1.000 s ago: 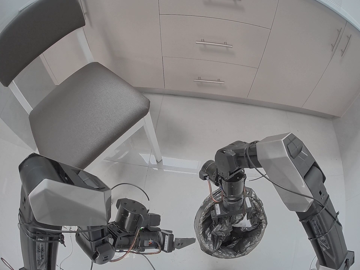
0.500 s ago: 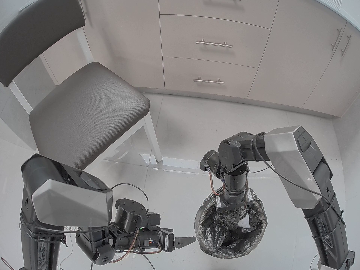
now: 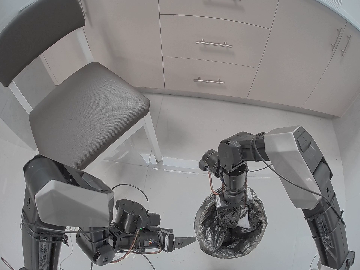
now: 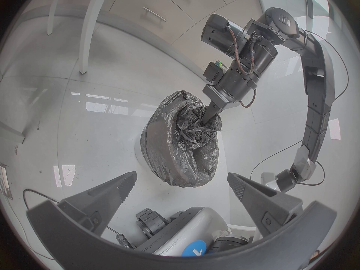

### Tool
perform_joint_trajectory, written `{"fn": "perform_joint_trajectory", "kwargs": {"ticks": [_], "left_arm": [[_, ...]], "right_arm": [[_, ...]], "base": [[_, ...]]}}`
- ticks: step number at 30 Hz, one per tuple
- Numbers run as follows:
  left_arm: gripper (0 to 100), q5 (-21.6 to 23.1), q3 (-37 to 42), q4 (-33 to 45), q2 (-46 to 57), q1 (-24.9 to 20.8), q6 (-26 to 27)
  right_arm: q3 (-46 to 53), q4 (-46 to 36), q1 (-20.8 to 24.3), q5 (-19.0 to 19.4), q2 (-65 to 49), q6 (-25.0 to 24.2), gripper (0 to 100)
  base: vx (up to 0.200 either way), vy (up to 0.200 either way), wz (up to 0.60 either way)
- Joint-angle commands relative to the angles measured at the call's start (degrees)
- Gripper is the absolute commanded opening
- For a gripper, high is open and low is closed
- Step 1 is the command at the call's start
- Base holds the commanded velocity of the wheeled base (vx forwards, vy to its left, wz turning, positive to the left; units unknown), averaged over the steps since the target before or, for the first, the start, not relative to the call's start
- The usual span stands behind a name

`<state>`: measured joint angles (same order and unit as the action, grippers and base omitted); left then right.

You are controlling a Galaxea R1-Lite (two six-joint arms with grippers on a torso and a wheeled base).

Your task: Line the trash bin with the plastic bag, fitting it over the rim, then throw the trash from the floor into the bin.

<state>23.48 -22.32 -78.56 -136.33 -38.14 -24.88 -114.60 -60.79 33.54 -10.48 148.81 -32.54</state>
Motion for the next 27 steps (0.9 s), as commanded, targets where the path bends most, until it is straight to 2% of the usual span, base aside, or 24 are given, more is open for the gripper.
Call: {"fn": "perform_joint_trajectory", "kwargs": {"ticks": [1,11,20,27], "left_arm": [[100,-0.01,0.00,-0.02,-0.08,0.00,0.01],[100,-0.01,0.00,-0.02,-0.08,0.00,-0.08],[100,-0.01,0.00,-0.02,-0.08,0.00,-0.08],[100,-0.01,0.00,-0.02,-0.08,0.00,-0.08]], "right_arm": [[0.01,0.06,0.39,0.02,0.16,0.02,100],[0.01,-0.11,0.30,0.11,0.25,-0.60,100],[0.01,8.06,0.39,-1.56,-0.54,-0.16,100],[0.01,8.76,0.57,-1.56,-5.11,-0.16,100]], "base": [[0.000,0.000,0.00],[0.000,0.000,0.00],[0.000,0.000,0.00],[0.000,0.000,0.00]]}}
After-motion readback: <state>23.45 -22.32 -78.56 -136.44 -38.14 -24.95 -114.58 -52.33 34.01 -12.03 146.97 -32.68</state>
